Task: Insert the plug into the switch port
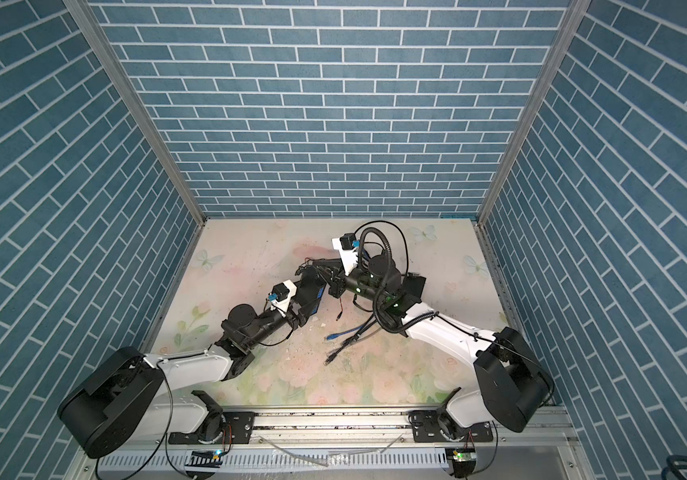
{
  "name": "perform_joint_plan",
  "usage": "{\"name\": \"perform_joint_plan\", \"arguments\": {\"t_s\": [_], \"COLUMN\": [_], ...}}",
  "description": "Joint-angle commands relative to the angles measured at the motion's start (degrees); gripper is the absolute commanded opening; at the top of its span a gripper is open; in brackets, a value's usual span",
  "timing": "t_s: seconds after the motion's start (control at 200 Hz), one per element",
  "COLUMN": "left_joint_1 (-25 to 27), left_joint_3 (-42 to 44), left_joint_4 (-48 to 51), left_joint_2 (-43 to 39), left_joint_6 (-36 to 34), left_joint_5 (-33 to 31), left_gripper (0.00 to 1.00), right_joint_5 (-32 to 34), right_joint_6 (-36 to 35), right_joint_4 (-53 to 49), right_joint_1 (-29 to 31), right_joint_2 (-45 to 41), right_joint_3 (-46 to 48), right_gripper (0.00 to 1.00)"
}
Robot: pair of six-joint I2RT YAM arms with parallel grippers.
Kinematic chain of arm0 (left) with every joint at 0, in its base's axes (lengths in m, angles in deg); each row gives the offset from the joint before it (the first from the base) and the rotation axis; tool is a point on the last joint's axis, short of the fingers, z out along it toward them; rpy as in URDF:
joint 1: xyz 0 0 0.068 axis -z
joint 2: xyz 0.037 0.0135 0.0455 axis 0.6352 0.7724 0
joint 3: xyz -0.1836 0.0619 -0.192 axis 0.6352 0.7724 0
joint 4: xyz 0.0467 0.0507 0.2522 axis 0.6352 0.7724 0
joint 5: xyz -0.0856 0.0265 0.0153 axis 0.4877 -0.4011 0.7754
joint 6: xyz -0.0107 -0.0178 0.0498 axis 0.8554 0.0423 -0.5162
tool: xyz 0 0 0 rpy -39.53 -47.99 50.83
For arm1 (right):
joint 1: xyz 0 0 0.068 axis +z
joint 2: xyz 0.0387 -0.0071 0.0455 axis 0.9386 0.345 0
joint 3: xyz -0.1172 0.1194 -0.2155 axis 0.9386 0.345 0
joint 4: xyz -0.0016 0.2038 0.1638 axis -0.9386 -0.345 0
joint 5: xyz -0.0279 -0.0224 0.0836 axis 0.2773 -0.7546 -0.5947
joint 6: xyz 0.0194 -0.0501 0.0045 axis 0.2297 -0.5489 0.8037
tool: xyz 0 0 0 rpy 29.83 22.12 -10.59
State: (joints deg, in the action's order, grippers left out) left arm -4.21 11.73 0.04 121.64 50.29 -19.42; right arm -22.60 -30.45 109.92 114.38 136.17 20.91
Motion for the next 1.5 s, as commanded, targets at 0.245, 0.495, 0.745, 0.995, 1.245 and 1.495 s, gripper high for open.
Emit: {"name": "perform_joint_plan", "arguments": {"t_s": [0.245, 0.495, 0.745, 0.995, 1.245, 1.495], "left_joint_1": [0.22, 0.26, 0.21, 0.12, 0.12, 0.11], "left_joint_3": [-1.84, -1.77, -1.35, -2.55, -1.73, 1.59], "left_joint_4": [-4.48, -8.06, -11.12, -9.72, -3.44, 13.00], "left_joint_2": [0.87, 2.48, 1.51, -0.46, -3.57, -14.02], "left_joint_6": [1.95, 3.41, 5.36, 6.74, 5.09, 1.27], "left_joint_5": [0.68, 0.50, 0.16, 0.11, 0.13, -1.87], "left_gripper": [0.32, 0.32, 0.32, 0.32, 0.30, 0.29], "right_joint_5": [-3.84, -3.78, -1.82, -1.05, 11.72, 17.77], "right_joint_6": [3.16, 3.25, 0.91, -0.53, -3.11, -9.04], "right_joint_4": [4.40, 4.50, 2.38, 1.62, -13.68, -38.58], "right_joint_1": [-0.07, -0.09, -0.07, -0.08, -0.29, -1.59], "right_joint_2": [1.34, 2.30, 1.73, -0.04, -0.42, 2.49], "right_joint_3": [-1.15, -2.17, -0.87, 1.39, -4.44, -13.28], "right_gripper": [0.00, 0.00, 0.00, 0.00, 0.00, 0.00]}}
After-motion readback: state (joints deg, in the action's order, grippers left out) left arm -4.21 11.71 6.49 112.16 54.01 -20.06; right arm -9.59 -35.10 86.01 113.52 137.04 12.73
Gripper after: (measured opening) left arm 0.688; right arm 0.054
